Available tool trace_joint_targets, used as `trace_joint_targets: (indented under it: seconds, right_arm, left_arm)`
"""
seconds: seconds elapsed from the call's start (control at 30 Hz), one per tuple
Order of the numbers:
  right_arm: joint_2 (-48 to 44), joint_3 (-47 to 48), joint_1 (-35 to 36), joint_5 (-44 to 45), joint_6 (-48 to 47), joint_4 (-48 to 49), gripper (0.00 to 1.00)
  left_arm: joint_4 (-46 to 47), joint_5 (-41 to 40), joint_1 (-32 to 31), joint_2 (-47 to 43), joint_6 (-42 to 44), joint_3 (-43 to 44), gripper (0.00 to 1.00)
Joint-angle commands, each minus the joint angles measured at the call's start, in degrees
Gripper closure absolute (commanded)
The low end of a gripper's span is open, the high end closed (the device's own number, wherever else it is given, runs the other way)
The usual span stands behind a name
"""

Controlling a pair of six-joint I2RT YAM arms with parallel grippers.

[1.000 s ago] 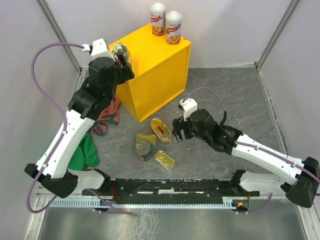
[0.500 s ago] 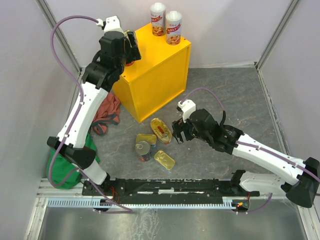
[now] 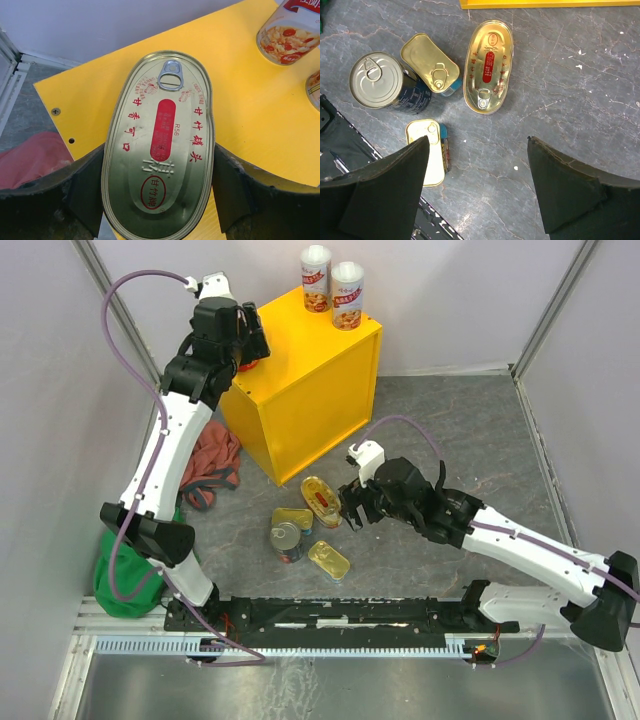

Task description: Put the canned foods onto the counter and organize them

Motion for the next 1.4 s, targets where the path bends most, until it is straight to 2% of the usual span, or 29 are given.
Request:
trace_joint_targets:
  seconds: [0.0, 0.1, 0.2, 0.4, 0.8, 0.83, 0.87, 0.9, 1.17, 1.37]
  right_arm:
    - [1.0, 2.9, 0.5, -0.8, -1.0, 1.0, 0.14]
    - [1.4, 3.2, 0.7, -1.0, -1.1, 1.0, 0.14]
    - [1.9, 3.6, 0.8, -1.4, -1.3, 0.9, 0.13]
    - [3.1, 4.5, 1.2, -2.6, -2.0, 0.6, 0.12]
    - [7.1, 6.8, 5.5, -4.1, -2.6, 1.6, 0.11]
    - [7.4, 6.9, 5.8, -4.0, -2.5, 1.6, 0.11]
    - [7.8, 7.0, 6.3, -3.9, -2.5, 1.8, 0.11]
    - [8.1, 7.2, 6.9, -3.8, -2.4, 1.9, 0.10]
    - [10.5, 8.1, 10.6, -2.4, -1.9, 2.1, 0.11]
    - [11.6, 8.0, 13.4, -1.5, -1.7, 2.4, 0.11]
  left_arm:
    - [5.1, 2.6, 0.2, 0.3, 2.2, 1.9, 0.91]
    - [5.5, 2.6, 0.2, 0.3, 1.7, 0.6, 0.68]
    - [6.9, 2.6, 0.2, -0.4, 1.1, -1.6, 0.50]
    - [9.4, 1.9, 0.1, -1.7, -0.1, -3.6, 0.32]
    - [11.0, 2.2, 0.1, -4.2, -1.0, -3.8, 0.21]
    - [11.0, 2.2, 0.1, -4.4, -1.0, -3.8, 0.09]
    - [11.0, 2.2, 0.1, -4.6, -1.0, -3.8, 0.02]
    - [11.0, 2.4, 0.1, -4.8, -1.0, -3.9, 0.01]
    - [11.5, 2.0, 0.1, -7.2, -1.5, -5.5, 0.01]
    - [14.9, 1.6, 0.1, -13.0, -4.2, -11.6, 0.01]
